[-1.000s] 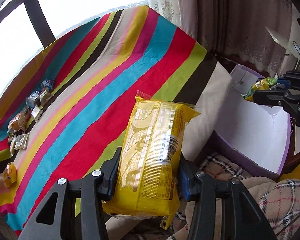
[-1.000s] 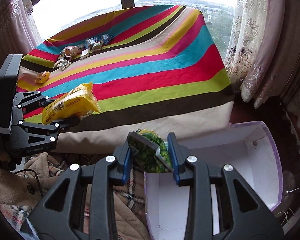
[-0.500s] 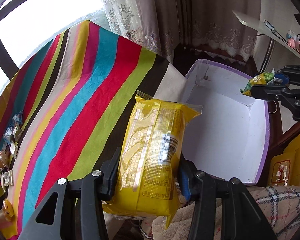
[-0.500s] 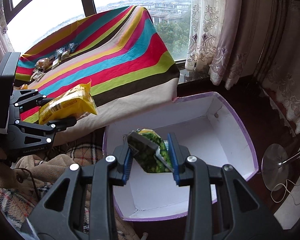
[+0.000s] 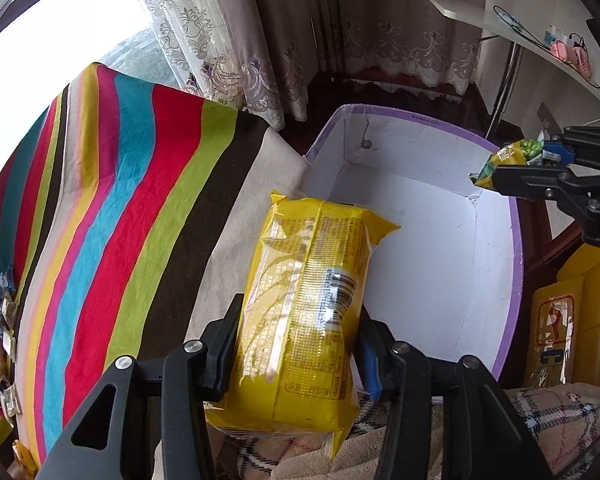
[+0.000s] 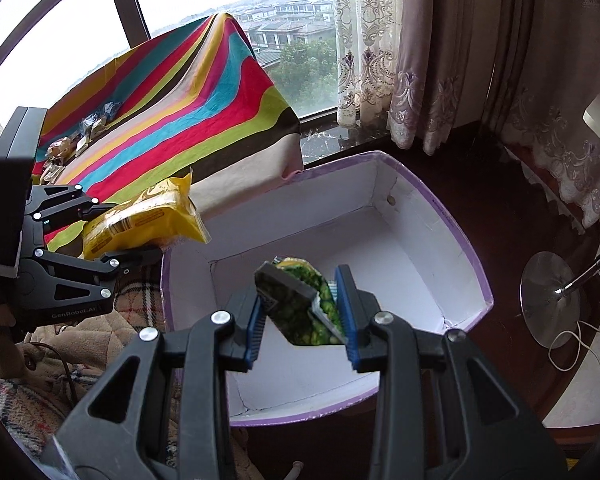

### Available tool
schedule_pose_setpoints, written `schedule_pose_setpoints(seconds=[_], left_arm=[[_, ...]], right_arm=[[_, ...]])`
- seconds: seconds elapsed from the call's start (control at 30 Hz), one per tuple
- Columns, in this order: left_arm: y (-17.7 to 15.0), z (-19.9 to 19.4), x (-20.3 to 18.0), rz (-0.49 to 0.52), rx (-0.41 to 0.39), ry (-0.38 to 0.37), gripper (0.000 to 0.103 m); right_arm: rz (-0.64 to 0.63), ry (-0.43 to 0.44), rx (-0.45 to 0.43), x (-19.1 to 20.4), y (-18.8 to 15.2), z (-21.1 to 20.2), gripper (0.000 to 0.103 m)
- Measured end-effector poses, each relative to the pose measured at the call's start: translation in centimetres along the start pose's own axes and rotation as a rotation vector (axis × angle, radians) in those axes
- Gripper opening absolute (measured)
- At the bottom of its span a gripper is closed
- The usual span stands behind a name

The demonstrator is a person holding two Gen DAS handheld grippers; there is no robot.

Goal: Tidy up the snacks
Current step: 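Carry both held snacks over to the white purple-rimmed box, then open both tools to drop the snacks into the box, return to table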

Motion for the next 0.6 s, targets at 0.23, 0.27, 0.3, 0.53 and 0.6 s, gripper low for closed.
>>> schedule_pose_setpoints(seconds=[0.23,0.27,0.3,0.53,0.6], left_arm=[[0.8,1.4,-1.7,0.035,0.021,-0.017,0.049],[0.8,1.5,-1.9,0.038,0.024,-0.018,0.049],[0.9,1.7,-2.1,0.041,0.026,-0.020,0.049],[1.1,2.4,-2.6,0.051,0.031,-0.029,0.050],[1.2,2.3,-2.6,0.051,0.018,-0.026,0.052]], right_arm=[[0.036,0.003,0.005,-1.4,-0.5,0.8,0.037],[0.038,0.004,0.005,-1.5,-0.5,0.9,0.037],[0.040,0.006,0.005,-1.7,-0.5,1.0,0.037],[0.067,-0.011,0.014,-2.0,-0.8,1.4,0.039],[0.060,-0.031,0.028,-2.3,-0.6,1.6,0.053]])
Point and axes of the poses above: each gripper's, at about its wrist camera, not at the fingertips, and z roughly the way its jaws point, x to its left, y to its top, the point moved 10 cm from there along z, roughly the way its jaws point, and after that the axes turned 5 degrees about y, right-handed, at the moved point
